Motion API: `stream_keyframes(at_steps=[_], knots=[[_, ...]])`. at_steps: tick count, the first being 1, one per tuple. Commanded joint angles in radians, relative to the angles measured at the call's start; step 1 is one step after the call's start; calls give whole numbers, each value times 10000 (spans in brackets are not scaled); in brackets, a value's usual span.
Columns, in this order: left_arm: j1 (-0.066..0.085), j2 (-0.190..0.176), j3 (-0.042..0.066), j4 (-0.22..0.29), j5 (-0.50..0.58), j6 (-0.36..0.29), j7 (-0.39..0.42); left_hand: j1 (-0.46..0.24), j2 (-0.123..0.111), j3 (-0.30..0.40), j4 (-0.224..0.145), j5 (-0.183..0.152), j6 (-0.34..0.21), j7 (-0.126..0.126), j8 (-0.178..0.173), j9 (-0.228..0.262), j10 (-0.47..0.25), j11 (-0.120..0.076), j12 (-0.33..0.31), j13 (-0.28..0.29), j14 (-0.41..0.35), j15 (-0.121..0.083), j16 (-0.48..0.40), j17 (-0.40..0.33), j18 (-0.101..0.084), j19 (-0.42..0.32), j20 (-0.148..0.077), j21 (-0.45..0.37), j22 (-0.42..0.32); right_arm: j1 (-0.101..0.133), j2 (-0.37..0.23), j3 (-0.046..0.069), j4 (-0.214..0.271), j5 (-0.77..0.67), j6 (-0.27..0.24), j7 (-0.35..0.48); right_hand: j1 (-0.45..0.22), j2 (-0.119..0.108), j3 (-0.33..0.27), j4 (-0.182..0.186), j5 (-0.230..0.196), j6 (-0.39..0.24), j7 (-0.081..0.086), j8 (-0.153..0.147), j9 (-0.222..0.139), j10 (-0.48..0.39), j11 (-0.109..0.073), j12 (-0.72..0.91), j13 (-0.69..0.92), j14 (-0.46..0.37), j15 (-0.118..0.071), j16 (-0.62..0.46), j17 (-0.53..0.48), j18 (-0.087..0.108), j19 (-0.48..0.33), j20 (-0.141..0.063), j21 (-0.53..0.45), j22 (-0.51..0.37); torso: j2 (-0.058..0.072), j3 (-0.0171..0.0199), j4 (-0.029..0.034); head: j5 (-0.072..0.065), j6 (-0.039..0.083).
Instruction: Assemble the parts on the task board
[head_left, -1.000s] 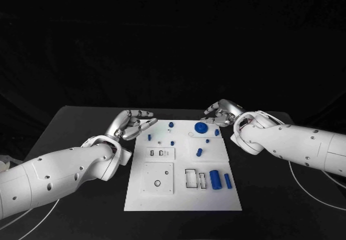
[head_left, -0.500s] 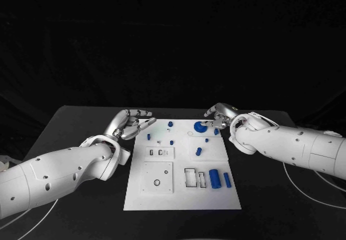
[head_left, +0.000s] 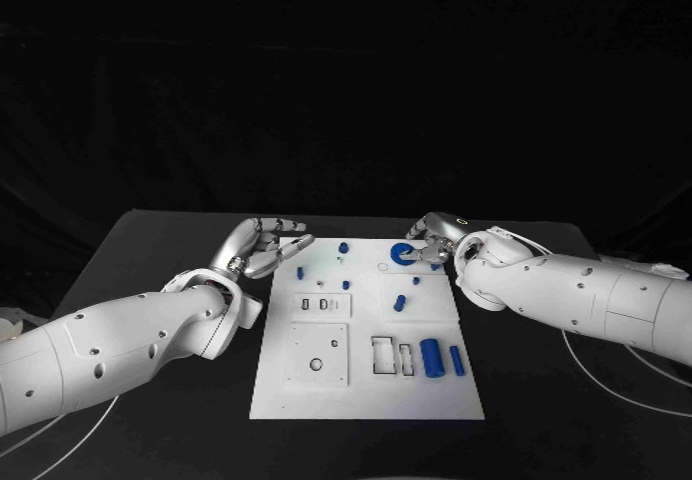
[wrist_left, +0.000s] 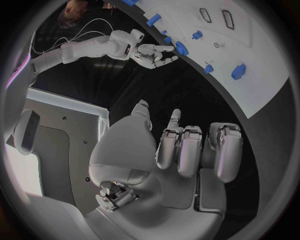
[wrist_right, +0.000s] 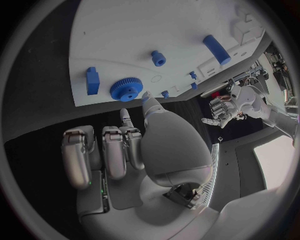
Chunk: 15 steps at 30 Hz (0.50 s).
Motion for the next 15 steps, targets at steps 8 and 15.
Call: stream_keyframes(at_steps=[8,15], knots=[[0,-18,6,34,-32,116,149,107,26,-66,-6,-10,69,-2,-44,-8,1039,-61,25,2635,1057,-50,25,2628,-73,1034,48,24,2634,-55,271,2,-287,-1114,434,-633,-4,-91,91,-89,88,66,-110,-43,-12,1044,-139,38,2629,1042,-49,41,2635,-68,1046,-37,45,2635,9,-5,-24,69,28],[0,10,6,23,-32,117,158,107,26,-66,-6,-10,69,-2,-44,-8,1039,-61,25,2635,1057,-50,25,2628,-73,1034,48,24,2634,-58,384,5,-369,-1158,616,-745,6,-73,130,-110,77,33,-143,-80,-29,1044,-183,38,2629,1042,-86,41,2635,-68,1046,-70,45,2635,8,0,-12,106,33]])
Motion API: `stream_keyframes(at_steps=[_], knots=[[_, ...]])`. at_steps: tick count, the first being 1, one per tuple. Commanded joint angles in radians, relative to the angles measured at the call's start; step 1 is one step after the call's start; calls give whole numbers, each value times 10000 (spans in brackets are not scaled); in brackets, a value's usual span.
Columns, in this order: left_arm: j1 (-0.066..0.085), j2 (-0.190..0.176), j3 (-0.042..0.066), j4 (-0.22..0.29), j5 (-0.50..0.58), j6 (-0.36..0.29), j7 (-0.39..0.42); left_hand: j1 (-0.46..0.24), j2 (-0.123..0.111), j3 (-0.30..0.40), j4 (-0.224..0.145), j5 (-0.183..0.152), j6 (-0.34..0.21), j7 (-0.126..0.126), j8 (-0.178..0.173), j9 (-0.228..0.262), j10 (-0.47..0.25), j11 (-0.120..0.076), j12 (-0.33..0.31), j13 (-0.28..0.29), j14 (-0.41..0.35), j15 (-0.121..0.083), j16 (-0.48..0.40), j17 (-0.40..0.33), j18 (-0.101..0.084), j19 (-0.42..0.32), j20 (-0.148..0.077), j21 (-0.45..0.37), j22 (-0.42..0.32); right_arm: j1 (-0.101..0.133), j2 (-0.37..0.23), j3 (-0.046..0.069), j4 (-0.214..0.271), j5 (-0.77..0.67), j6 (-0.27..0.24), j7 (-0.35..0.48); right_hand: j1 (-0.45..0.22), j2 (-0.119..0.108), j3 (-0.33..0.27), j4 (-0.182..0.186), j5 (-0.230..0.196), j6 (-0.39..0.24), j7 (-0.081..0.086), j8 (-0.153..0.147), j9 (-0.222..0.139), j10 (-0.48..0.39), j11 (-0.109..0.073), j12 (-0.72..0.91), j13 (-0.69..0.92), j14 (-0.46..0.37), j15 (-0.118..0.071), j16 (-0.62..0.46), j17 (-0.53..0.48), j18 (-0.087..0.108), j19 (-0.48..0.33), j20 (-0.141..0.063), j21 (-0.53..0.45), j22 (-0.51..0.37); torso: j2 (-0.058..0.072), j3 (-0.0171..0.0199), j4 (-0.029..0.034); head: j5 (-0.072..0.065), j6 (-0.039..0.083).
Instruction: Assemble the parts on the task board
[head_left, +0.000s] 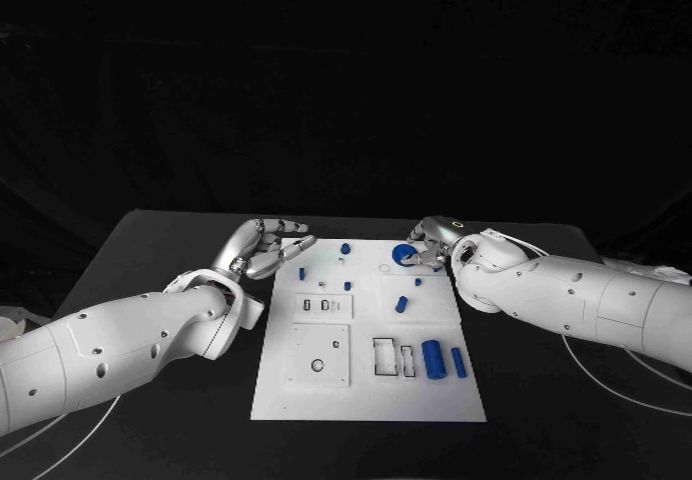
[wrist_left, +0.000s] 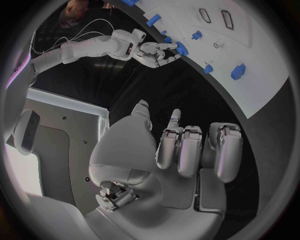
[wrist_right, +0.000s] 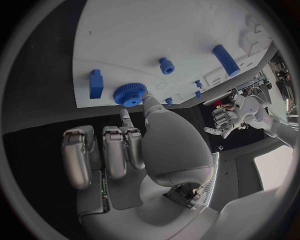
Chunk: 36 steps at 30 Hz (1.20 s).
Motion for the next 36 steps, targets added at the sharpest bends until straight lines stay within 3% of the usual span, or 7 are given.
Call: stream_keyframes(at_steps=[1,7,15,28,36], knots=[[4,31,6,14,-31,114,146,108,26,-66,-6,-10,69,-2,-44,-10,1039,-61,25,2635,1057,-50,25,2630,-72,1034,48,24,2634,-5,39,2,-30,-342,337,-255,53,-22,57,-32,22,7,-72,-42,-11,1047,-107,39,2631,1042,-90,41,2627,-68,1047,-74,45,2628,-1,3,9,28,2],[4,11,6,30,-31,118,136,108,26,-66,-6,-10,69,-2,-44,-10,1039,-61,25,2635,1057,-50,25,2630,-72,1034,48,24,2634,-7,144,3,-126,-403,532,-376,75,12,93,-53,30,0,-71,-57,-19,1047,-115,39,2631,1042,-106,41,2627,-68,1047,-92,45,2628,13,19,-8,80,-16],[5,-19,6,65,-31,100,134,108,26,-66,-6,-10,69,-2,-44,-10,1039,-61,25,2635,1057,-50,25,2630,-72,1034,48,24,2634,-24,201,3,-241,-398,488,-334,80,56,133,-71,75,42,-82,-52,-19,1047,-123,39,2631,1042,-121,41,2627,-68,1047,-113,45,2628,6,-3,-11,90,-75],[6,-43,7,90,-31,82,134,108,26,-66,-6,-10,69,-2,-44,-10,1039,-61,25,2635,1057,-50,25,2630,-72,1034,48,24,2634,-27,212,4,-218,-296,396,-237,-45,46,370,-265,1453,135,-144,-86,-42,1047,-205,39,2631,1042,-221,41,2627,-68,1047,-232,45,2628,-10,0,3,121,-123],[6,-64,8,94,-31,70,134,108,26,-66,-6,-10,69,-2,-44,-10,1039,-61,25,2635,1057,-50,25,2630,-72,1034,48,24,2634,-30,248,4,-228,-286,341,-213,-104,26,519,-342,1806,327,-134,-17,13,1047,-175,39,2631,1042,-208,41,2627,-68,1047,-228,45,2628,-12,4,-1,130,-104]])
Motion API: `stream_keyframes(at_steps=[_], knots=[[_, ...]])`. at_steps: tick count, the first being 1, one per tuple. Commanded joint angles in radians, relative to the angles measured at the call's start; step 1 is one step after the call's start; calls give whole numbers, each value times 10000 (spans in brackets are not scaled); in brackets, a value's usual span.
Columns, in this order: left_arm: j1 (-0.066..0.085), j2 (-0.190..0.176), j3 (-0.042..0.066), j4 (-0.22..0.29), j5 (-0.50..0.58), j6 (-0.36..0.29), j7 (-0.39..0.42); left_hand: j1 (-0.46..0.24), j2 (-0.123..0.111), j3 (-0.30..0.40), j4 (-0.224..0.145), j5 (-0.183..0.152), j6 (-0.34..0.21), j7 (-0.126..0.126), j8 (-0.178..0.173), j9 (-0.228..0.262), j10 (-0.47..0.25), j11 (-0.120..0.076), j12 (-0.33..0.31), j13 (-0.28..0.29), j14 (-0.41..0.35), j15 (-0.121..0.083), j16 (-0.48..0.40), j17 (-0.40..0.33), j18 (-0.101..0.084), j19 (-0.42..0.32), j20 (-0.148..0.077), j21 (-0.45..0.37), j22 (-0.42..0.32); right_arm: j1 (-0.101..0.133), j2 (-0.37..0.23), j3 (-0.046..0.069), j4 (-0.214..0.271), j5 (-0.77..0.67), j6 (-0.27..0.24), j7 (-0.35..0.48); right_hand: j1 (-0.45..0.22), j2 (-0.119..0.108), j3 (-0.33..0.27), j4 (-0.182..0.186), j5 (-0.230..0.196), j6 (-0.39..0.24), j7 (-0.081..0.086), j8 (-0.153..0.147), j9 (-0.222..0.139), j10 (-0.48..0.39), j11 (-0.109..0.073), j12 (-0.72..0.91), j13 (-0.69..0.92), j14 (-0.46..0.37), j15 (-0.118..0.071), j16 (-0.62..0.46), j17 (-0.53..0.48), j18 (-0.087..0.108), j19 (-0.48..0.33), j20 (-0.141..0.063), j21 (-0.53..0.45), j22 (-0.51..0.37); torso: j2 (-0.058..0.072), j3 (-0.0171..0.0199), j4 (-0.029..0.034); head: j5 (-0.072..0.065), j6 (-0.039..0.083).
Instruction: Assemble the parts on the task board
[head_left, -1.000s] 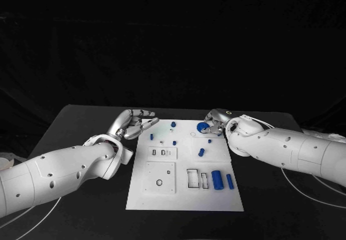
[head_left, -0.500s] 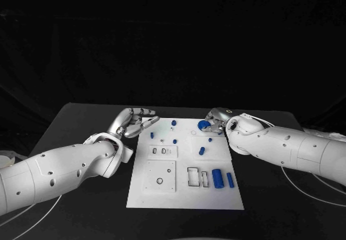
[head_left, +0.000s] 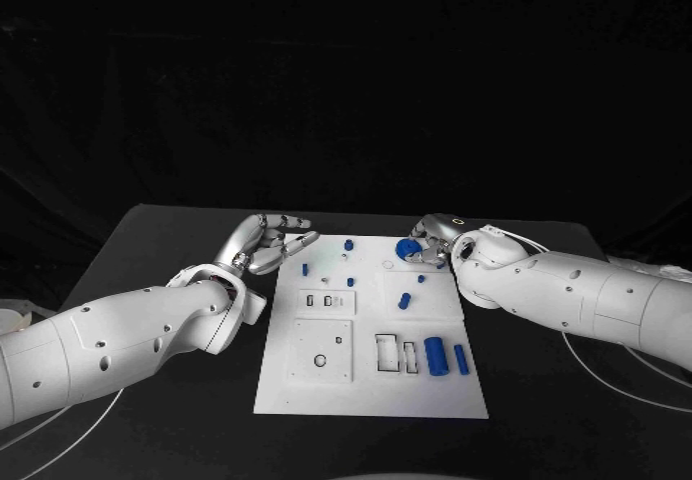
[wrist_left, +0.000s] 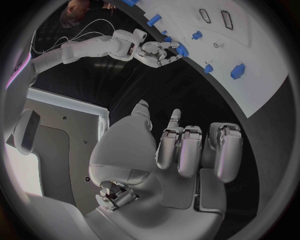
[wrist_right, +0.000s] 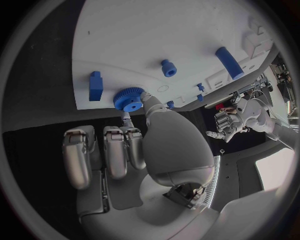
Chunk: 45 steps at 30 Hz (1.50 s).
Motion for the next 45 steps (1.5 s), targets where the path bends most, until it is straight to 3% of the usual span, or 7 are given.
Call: stream_keyframes(at_steps=[1,14,28,36,45], knots=[[5,8,7,31,-31,71,127,108,26,-66,-6,-10,69,-2,-44,-11,1039,-61,25,2635,1057,-50,25,2633,-73,1034,48,24,2634,-24,19,-10,1,-72,35,28,-144,-6,88,-15,101,133,3,69,54,1048,-23,39,2633,1042,-55,41,2631,-69,1047,-76,45,2632,-1,3,1,3,11],[5,3,7,17,-31,74,132,146,46,-83,-1,7,70,-2,-57,-12,1039,-62,25,2635,1057,-51,25,2633,-73,1034,46,24,2634,-36,67,-10,46,-44,-44,69,-457,-33,247,25,189,597,193,230,225,1048,242,39,2633,1042,161,41,2631,-69,1047,89,45,2632,7,7,-6,2,77],[5,-1,7,10,-31,72,127,146,46,-83,-1,7,70,-2,-57,-12,1039,-62,25,2635,1057,-51,25,2633,-73,1034,46,24,2634,-37,3,-10,132,46,-28,47,-735,-151,242,69,-138,419,274,41,202,1048,336,39,2633,1042,287,41,2631,-69,1047,233,45,2632,17,7,-4,-5,86],[5,4,7,7,-31,69,129,146,46,-83,-1,7,70,-2,-57,-12,1039,-62,25,2635,1057,-51,25,2633,-73,1034,46,24,2634,-40,-32,-11,210,66,-60,91,-332,-1,706,-304,508,1218,275,395,471,1048,353,39,2633,1042,285,41,2631,-69,1047,262,45,2632,15,7,2,-26,77],[5,-6,7,11,-31,70,130,160,53,-92,0,14,74,-3,-60,-11,1039,-62,25,2635,1057,-52,25,2633,-73,1034,45,24,2634,-42,-123,-10,315,739,-567,351,-292,-27,810,-400,470,1284,333,407,543,1048,390,39,2633,1042,283,41,2631,-69,1047,258,45,2632,12,9,1,-4,70]])
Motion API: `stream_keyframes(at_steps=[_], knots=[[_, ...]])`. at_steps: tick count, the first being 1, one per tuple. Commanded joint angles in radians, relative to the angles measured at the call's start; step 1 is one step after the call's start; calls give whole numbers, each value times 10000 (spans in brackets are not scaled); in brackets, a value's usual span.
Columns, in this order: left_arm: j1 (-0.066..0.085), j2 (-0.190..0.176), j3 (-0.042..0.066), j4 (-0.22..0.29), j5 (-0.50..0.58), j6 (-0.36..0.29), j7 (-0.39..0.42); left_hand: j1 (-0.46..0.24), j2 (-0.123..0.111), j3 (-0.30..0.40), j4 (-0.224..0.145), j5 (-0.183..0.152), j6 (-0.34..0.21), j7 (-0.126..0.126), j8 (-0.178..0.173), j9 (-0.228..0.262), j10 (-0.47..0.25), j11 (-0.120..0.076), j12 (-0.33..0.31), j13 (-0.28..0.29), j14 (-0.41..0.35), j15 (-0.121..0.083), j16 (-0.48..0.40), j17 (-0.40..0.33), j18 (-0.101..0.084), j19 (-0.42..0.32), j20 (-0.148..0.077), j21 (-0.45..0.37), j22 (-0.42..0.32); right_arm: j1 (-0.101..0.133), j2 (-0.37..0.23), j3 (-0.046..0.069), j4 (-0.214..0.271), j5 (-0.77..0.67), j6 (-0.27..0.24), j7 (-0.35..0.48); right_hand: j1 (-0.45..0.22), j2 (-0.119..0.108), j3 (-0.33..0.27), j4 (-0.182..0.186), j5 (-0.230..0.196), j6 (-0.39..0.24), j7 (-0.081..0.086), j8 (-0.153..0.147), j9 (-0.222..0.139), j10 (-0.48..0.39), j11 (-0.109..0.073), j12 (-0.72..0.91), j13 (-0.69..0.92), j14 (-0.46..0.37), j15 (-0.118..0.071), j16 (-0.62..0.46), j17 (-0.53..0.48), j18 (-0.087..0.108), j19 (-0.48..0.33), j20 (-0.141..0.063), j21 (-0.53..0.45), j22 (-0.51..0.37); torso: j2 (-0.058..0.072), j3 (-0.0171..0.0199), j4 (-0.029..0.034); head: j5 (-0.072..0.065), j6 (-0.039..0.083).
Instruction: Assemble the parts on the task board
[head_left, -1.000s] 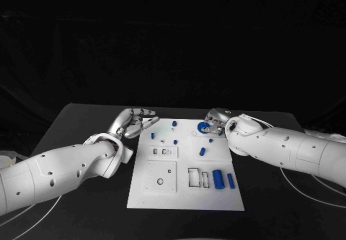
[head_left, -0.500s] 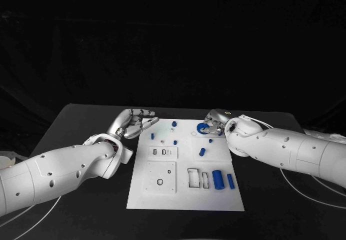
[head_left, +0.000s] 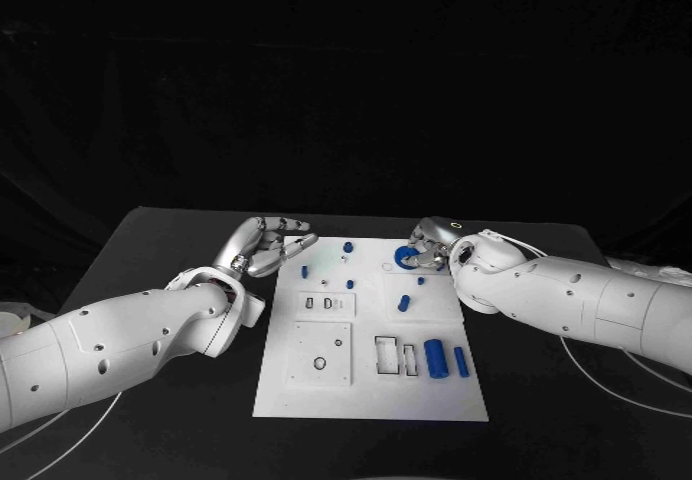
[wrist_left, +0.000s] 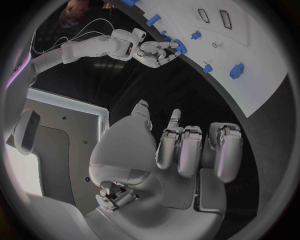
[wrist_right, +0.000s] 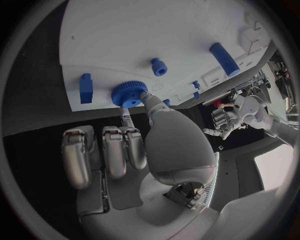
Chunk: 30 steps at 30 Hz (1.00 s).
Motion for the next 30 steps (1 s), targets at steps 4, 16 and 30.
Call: stream_keyframes(at_steps=[4,16,30], knots=[[5,9,6,18,-31,74,126,93,-14,-37,1,14,74,-3,-61,-12,1039,-62,25,2635,1056,-52,25,2632,-73,1034,45,24,2634,-13,-63,-4,84,1084,-530,360,115,1,86,-7,-95,137,3,39,125,1067,101,39,2634,1061,57,41,2634,-68,1046,77,45,2627,-9,-3,6,32,-7],[5,16,6,-16,-31,72,129,93,-14,-37,1,14,74,-3,-61,-12,1039,-62,25,2635,1056,-52,25,2632,-73,1034,45,24,2634,188,-165,27,607,2207,-765,623,131,-6,133,-54,-144,223,14,68,178,1067,119,39,2634,1061,86,41,2634,-68,1046,96,45,2627,-12,-7,3,49,-25],[5,60,7,-41,-31,62,131,106,-3,-45,3,20,78,-4,-64,-11,1039,-63,25,2635,1056,-53,25,2632,-73,1034,44,24,2634,373,458,46,886,2210,-293,734,101,-12,148,-60,-255,204,25,39,198,1067,129,39,2634,1061,105,41,2634,-68,1046,113,45,2627,3,-7,9,65,-55]])
